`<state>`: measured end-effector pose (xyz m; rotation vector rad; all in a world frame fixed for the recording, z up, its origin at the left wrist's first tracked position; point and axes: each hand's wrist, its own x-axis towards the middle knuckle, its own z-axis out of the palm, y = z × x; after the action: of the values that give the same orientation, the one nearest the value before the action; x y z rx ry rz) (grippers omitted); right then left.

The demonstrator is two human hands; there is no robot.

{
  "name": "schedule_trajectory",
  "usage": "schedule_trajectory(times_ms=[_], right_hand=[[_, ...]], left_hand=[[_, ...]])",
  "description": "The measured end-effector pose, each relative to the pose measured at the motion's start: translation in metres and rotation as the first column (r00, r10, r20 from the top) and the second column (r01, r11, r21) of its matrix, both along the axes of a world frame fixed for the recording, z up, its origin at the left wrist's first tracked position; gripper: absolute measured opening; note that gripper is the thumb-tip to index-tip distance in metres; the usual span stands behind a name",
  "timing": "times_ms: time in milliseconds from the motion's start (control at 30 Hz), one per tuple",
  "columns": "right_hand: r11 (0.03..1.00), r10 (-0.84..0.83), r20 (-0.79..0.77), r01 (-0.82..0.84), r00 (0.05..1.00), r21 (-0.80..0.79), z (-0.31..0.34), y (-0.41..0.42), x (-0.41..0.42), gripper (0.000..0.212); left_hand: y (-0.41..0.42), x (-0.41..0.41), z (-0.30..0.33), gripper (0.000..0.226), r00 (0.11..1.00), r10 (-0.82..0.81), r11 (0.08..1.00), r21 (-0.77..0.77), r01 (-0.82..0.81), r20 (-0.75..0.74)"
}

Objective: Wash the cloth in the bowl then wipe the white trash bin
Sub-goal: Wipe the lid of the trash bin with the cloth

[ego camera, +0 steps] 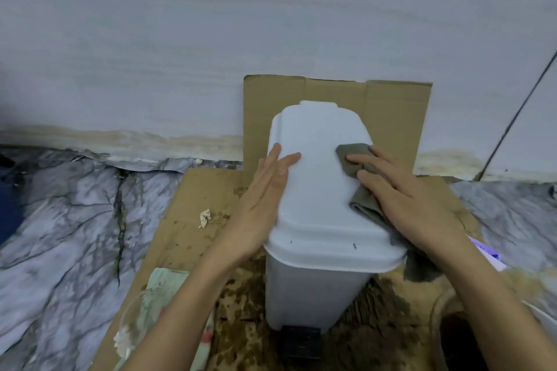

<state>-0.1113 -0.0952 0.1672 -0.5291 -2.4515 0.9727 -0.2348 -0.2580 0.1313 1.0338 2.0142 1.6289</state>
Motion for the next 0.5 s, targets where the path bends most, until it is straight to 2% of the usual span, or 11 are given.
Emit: schedule_trajectory(times_ms=[67,100,167,300,367,400,467,500], right_hand=[[0.966,-0.08,0.196,0.027,0.977,0.259,0.001,-0.002,-0.014,0.043],[0.923,-0.152,0.234,0.053,0.96,0.381,0.0,-0.018,-0.018,0.052],[0.804,-0.165,0.116,0.065,0.979,0.591,-0.009,-0.062,-0.02,0.054],[0.767,-0.138,-0.011,0.114,0.99,0.631,-0.023,-0.097,-0.025,0.052],[0.721,-0.128,-0.073,0.144,0.989,0.678,-0.029,-0.086,-0.016,0.049],[0.713,-0.134,-0.098,0.165,0.986,0.681,-0.034,-0.079,-0.008,0.047],[0.77,-0.18,-0.181,0.253,0.967,0.585,-0.045,-0.066,0.011,0.045],[0.836,-0.212,-0.236,0.301,0.948,0.459,-0.049,-0.059,0.019,0.045]], left_hand=[[0.008,-0.012,-0.005,0.034,0.999,-0.013,0.999,-0.038,0.012,-0.043],[0.001,-0.021,-0.014,0.025,0.997,-0.059,0.998,-0.036,0.057,-0.051],[-0.008,-0.022,-0.025,0.031,0.986,-0.046,0.999,-0.03,0.042,-0.159],[-0.008,0.007,0.0,0.044,0.996,-0.029,0.999,0.035,0.031,-0.081],[-0.003,0.0,-0.004,0.051,0.988,-0.033,0.999,0.015,0.036,-0.151],[0.0,-0.004,-0.006,0.048,0.986,-0.023,1.0,-0.009,0.022,-0.166],[0.005,-0.01,-0.009,0.031,0.993,0.027,0.999,-0.026,-0.03,-0.113],[0.004,-0.01,-0.01,0.036,0.995,0.037,0.999,-0.022,-0.04,-0.089]])
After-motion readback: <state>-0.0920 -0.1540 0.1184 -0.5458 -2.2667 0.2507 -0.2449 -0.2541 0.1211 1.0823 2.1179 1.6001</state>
